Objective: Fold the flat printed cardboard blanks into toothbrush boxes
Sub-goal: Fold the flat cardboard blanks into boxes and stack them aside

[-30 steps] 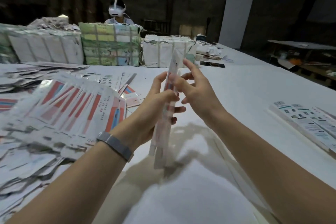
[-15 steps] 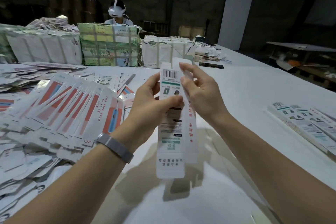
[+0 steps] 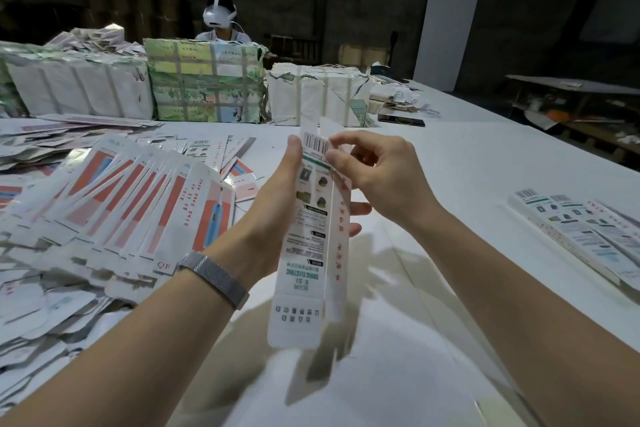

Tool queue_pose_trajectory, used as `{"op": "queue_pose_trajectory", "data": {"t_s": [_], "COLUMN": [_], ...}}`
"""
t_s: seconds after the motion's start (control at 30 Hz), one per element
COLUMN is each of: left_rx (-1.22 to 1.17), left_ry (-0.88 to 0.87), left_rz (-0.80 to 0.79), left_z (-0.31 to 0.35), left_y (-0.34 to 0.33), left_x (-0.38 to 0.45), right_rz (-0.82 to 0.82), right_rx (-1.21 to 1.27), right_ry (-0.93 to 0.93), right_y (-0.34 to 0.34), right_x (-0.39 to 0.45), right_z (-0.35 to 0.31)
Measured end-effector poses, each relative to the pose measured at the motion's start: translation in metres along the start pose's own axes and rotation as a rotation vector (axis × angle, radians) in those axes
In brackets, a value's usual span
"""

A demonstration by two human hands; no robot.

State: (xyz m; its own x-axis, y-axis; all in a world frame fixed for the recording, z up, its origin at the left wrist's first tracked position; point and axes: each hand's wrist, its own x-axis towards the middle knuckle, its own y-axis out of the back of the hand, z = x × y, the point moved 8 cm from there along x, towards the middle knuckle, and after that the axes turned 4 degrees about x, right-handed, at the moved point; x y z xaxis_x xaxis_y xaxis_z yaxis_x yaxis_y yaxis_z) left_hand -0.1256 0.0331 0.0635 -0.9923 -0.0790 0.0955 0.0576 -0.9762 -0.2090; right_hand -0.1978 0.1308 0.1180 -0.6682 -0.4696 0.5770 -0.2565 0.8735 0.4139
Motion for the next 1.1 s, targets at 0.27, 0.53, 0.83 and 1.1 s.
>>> {"op": "queue_pose_trajectory", "data": {"t_s": [0.27, 0.53, 0.83, 1.1], "left_rx": [-0.017, 0.081, 0.042, 0.060], "left_ry": [0.046, 0.002, -0.267, -0.303], "left_rz": [-0.088, -0.122, 0.041, 0.066], "left_z": [-0.011, -0.009, 0.005, 0.006], "left_y": [-0.008, -0.013, -0.001, -0.001], "left_x": [0.000, -0.001, 0.004, 0.006], "right_rz": [-0.101, -0.319, -0.027, -0.064], "right_rx": [0.151, 0.262, 0.548, 0.609], "right_ry": [-0.087, -0.225, -0.101, -0.114], "right_y": [0.001, 0.014, -0.005, -0.021], "right_x": [0.006, 0.008, -0.002, -0.009], "right_z": [0.001, 0.001, 0.006, 0.008]}}
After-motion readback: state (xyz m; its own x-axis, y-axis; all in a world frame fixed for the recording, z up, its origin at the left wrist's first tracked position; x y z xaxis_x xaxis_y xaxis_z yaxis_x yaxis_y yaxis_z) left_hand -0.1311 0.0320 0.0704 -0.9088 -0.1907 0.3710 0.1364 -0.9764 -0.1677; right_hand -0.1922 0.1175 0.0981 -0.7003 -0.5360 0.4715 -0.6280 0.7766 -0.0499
